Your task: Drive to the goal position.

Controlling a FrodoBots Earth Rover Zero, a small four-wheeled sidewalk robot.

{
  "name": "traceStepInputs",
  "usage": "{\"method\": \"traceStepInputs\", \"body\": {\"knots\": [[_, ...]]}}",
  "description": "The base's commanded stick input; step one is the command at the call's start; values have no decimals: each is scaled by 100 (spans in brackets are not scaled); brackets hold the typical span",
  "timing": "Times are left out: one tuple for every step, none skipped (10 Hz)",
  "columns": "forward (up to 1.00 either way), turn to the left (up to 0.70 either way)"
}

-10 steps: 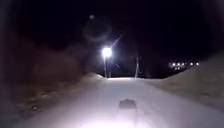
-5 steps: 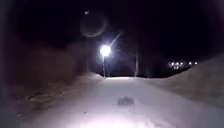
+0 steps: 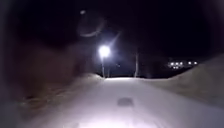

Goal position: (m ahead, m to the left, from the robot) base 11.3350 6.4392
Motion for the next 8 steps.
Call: {"method": "traceStepInputs", "body": {"knots": [[70,0],[70,0],[70,0],[70,0],[70,0],[70,0],[70,0],[70,0]]}}
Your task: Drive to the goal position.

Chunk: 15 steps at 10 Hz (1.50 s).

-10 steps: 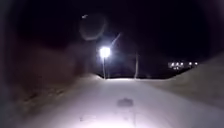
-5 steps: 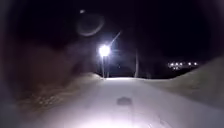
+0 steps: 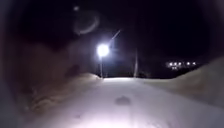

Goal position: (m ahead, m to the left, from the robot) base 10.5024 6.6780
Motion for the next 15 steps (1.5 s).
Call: {"method": "traceStepInputs", "body": {"knots": [[70,0],[70,0],[70,0],[70,0],[70,0],[70,0],[70,0],[70,0],[70,0],[70,0],[70,0],[70,0],[70,0],[70,0],[70,0]]}}
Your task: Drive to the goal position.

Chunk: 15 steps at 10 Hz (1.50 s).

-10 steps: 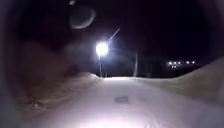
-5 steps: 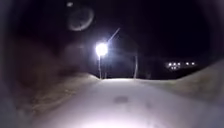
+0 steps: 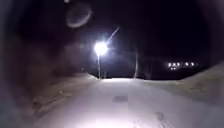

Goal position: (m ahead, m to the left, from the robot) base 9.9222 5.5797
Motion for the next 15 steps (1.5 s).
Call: {"method": "traceStepInputs", "body": {"knots": [[70,0],[70,0],[70,0],[70,0],[70,0],[70,0],[70,0],[70,0],[70,0],[70,0],[70,0],[70,0],[70,0],[70,0],[70,0]]}}
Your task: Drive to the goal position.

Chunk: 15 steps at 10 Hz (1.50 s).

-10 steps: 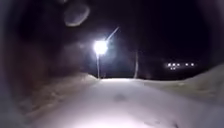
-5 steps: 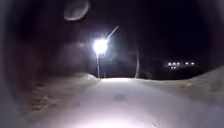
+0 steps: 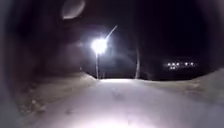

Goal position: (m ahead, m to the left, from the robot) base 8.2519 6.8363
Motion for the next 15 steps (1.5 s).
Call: {"method": "traceStepInputs", "body": {"knots": [[70,0],[70,0],[70,0],[70,0],[70,0],[70,0],[70,0],[70,0],[70,0],[70,0],[70,0],[70,0],[70,0],[70,0],[70,0]]}}
